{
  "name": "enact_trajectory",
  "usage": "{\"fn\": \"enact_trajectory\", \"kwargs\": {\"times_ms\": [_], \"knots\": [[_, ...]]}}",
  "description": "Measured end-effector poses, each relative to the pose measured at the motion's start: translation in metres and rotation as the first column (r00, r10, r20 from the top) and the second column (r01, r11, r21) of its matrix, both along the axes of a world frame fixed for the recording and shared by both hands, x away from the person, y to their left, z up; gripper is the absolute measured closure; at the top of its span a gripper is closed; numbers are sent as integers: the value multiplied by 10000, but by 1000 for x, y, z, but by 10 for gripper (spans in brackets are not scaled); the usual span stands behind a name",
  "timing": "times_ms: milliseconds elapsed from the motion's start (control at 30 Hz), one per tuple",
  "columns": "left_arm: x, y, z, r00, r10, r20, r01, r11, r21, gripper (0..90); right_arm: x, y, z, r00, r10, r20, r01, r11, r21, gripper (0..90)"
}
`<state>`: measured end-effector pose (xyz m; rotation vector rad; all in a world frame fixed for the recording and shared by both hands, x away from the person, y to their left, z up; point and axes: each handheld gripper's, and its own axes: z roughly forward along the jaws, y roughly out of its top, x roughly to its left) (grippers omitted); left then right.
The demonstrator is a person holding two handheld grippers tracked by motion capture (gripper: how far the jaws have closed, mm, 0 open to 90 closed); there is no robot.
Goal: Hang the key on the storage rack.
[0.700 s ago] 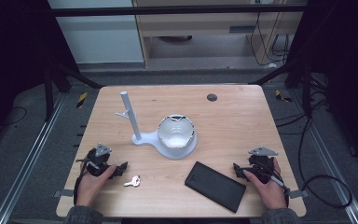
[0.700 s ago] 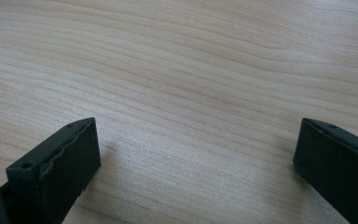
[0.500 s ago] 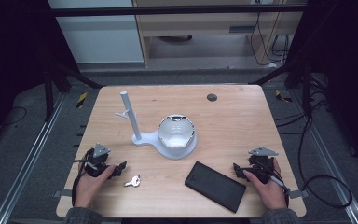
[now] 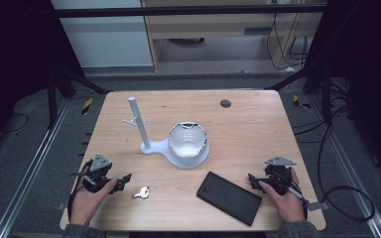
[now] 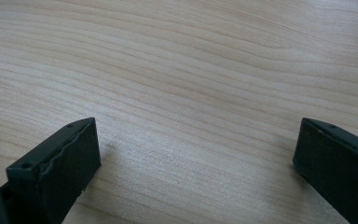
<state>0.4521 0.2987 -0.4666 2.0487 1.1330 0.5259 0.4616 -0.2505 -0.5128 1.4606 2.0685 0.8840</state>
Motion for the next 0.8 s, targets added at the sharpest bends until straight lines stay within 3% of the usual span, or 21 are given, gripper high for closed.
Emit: {"fn": "enact_trajectory", "kwargs": {"times_ms": [167, 200, 267, 333, 433, 467, 600, 667, 700, 733, 800], "knots": [[-2, -13, 11, 9982, -573, 159, 564, 9971, 515, 96, 0, 0, 0, 10000, 29, -4, -29, 10000, 0, 5], [-3, -18, 13, 9966, -817, 66, 809, 9937, 778, 78, 0, 0, 0, 10000, 41, -3, -41, 10000, 6, 6], [-3, -20, 14, 9951, -979, -106, 985, 9918, 812, 49, 0, -1, 0, 10000, 46, -3, -46, 10000, -1, 6], [-2, -18, 19, 9930, -1175, -127, 1182, 9868, 1105, 48, 0, -1, 0, 10000, 41, -4, -41, 10000, -2, 5], [-1, -18, 27, 9913, -1315, -108, 1318, 9838, 1213, 44, 1, -1, 0, 10000, 23, 36, -23, 10000, -38, 6], [0, -20, 30, 9893, -1429, -300, 1456, 9812, 1265, 47, 1, -1, 0, 10000, 21, 27, -21, 10000, -9, 6], [-2, -31, 40, 9801, -1916, -520, 1980, 9611, 1925, 70, 2, -1, 0, 10000, -26, 20, 26, 10000, 10, 7], [-4, -36, 44, 9719, -2265, -641, 2351, 9489, 2105, 70, 2, -1, 0, 10000, -37, 11, 37, 10000, 25, 7], [-4, -36, 44, 9719, -2265, -641, 2351, 9489, 2105, 70, 2, -1, 0, 10000, -37, 11, 37, 10000, 25, 7], [-7, -42, 45, 9628, -2569, -834, 2695, 9338, 2355, 70, 2, -1, 0, 10000, -47, -2, 47, 10000, 29, 6], [-10, -47, 45, 9551, -2795, -980, 2957, 9190, 2609, 70, 2, -1, 0, 10000, -47, -17, 47, 10000, 57, 6]]}}
